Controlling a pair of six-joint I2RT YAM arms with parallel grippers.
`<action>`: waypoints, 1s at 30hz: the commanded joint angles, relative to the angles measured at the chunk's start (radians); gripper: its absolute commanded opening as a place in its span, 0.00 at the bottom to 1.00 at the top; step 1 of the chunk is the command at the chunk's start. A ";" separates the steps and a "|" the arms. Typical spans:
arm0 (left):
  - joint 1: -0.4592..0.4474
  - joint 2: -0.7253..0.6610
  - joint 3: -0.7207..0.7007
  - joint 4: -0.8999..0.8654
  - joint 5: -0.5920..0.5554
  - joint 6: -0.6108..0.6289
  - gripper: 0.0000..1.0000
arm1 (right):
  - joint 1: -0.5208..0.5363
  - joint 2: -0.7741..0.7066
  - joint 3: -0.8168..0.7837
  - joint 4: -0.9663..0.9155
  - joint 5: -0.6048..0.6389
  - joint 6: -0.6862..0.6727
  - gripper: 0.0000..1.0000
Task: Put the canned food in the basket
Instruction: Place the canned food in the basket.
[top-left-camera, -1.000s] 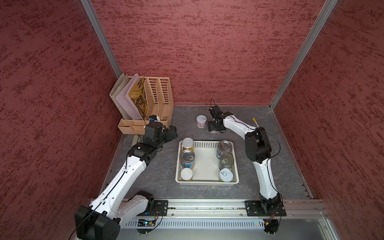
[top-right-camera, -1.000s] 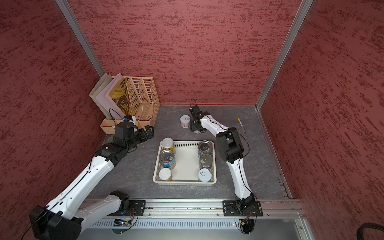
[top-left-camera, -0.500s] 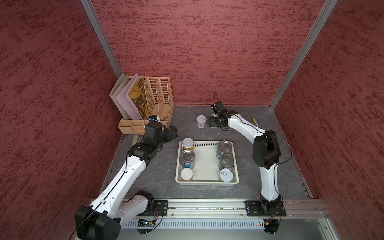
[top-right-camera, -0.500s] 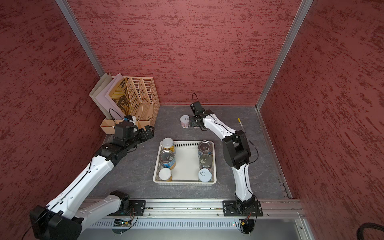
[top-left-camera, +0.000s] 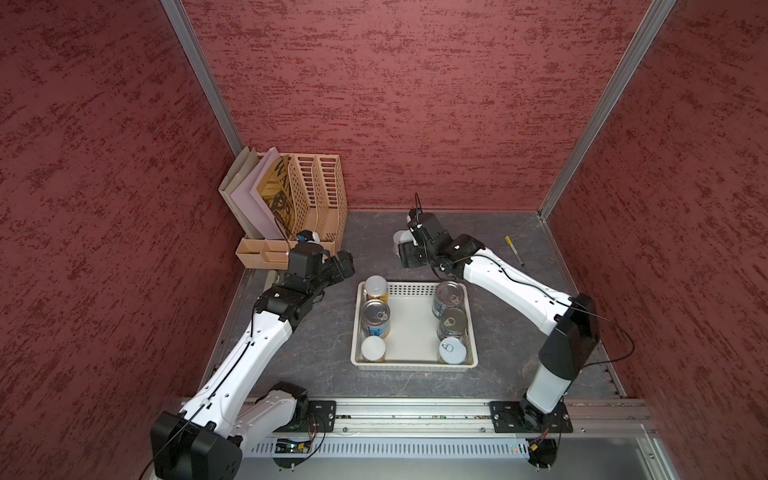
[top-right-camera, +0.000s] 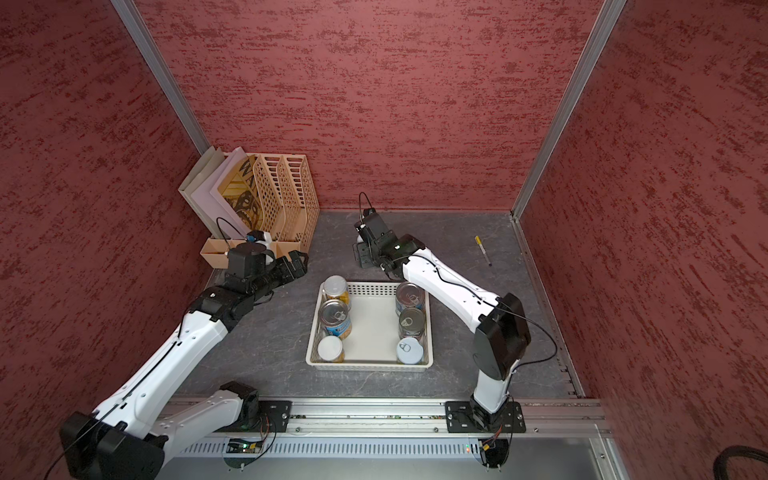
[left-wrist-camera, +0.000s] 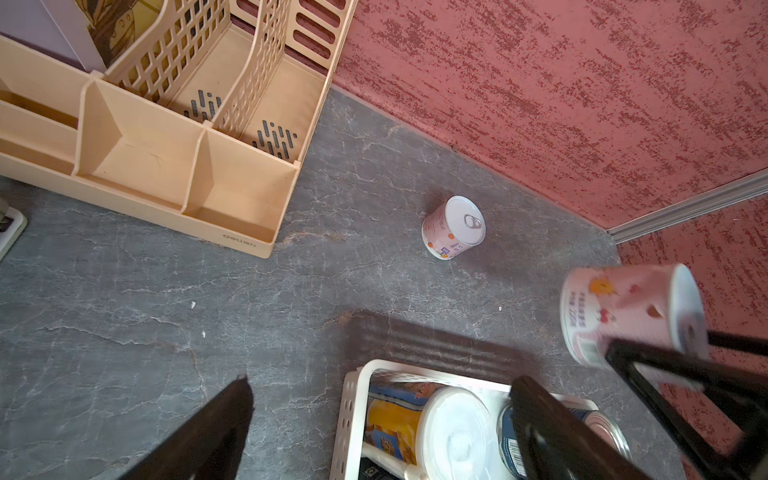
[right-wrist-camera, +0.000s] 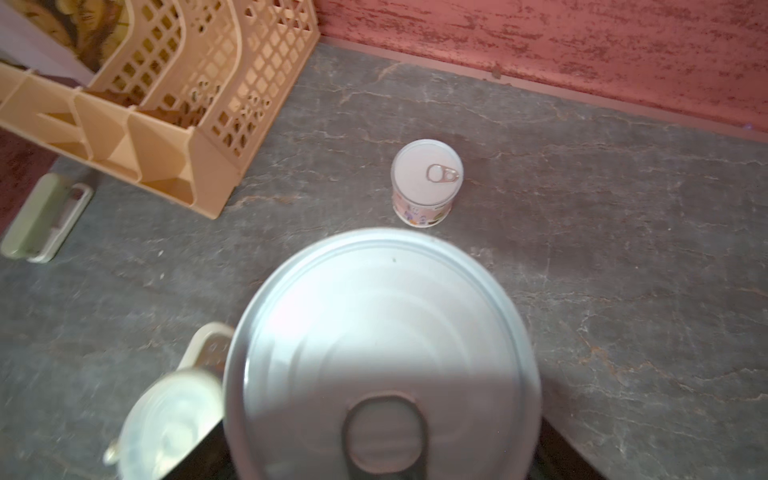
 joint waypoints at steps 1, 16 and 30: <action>0.010 0.011 0.028 0.008 0.020 -0.006 1.00 | 0.059 -0.101 -0.073 0.021 0.067 0.020 0.54; 0.026 0.019 0.014 0.021 0.035 -0.012 1.00 | 0.267 -0.325 -0.479 0.133 0.125 0.108 0.54; 0.041 0.029 0.011 0.022 0.056 -0.019 1.00 | 0.330 -0.308 -0.643 0.178 0.113 0.178 0.54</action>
